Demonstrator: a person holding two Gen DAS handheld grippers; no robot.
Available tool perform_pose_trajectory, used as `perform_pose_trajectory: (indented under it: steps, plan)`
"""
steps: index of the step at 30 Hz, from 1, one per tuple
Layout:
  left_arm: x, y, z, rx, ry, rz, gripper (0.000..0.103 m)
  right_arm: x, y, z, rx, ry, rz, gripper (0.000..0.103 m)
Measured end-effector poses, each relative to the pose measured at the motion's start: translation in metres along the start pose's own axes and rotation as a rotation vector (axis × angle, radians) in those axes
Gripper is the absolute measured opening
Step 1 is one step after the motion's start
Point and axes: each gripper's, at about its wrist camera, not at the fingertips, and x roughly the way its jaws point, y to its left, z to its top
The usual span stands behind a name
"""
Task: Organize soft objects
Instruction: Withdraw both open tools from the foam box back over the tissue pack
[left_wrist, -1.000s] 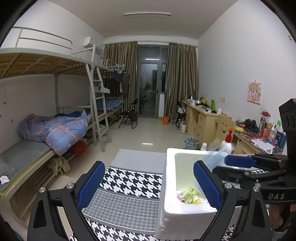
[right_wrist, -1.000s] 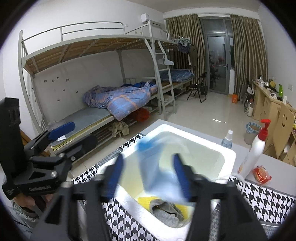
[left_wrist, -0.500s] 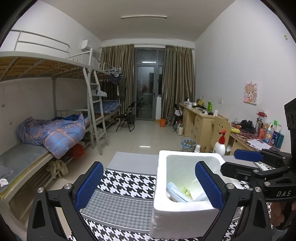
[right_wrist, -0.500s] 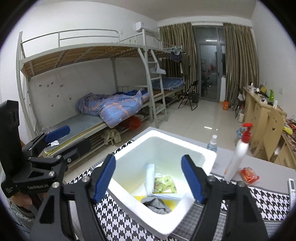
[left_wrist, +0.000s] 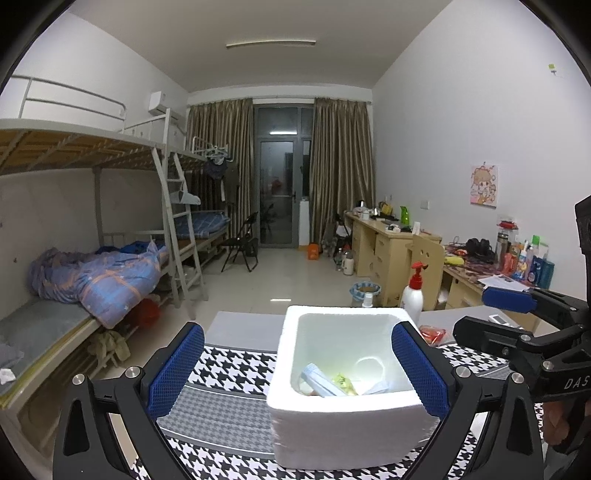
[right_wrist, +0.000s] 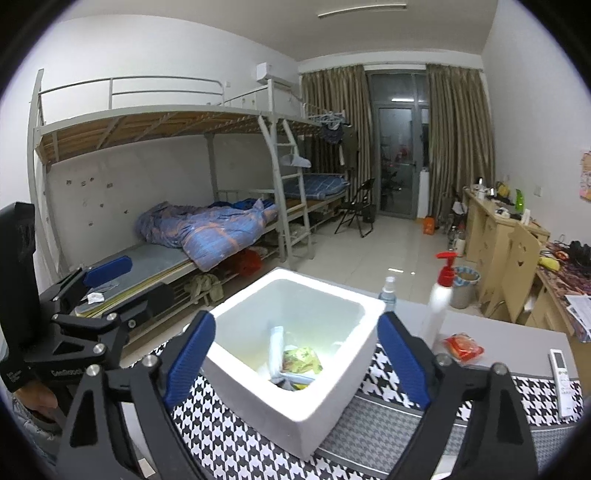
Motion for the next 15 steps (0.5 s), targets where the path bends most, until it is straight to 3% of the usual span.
perform_pose_trajectory:
  steps: [15]
  plan:
    - [-0.017,-0.025,-0.001,0.037,-0.016,-0.055,0.102,-0.031,-0.012,-0.018,0.006,-0.032,-0.070,0.097]
